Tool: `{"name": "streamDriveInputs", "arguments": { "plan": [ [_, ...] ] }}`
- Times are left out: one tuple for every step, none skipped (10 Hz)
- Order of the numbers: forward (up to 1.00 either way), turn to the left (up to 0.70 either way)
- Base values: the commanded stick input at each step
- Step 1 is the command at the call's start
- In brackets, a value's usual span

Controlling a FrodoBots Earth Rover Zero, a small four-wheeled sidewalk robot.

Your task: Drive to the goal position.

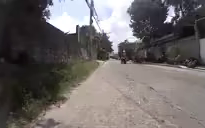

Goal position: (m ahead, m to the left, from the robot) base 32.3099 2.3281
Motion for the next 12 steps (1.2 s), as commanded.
{"name": "streamDriveInputs", "arguments": {
  "plan": [
    [1.00,0.00],
    [1.00,0.00],
    [1.00,0.00],
    [1.00,0.00],
    [1.00,0.00],
    [1.00,0.00],
    [1.00,-0.07],
    [1.00,-0.22],
    [1.00,-0.26],
    [1.00,-0.01],
    [1.00,0.00],
    [1.00,0.00]
  ]
}}
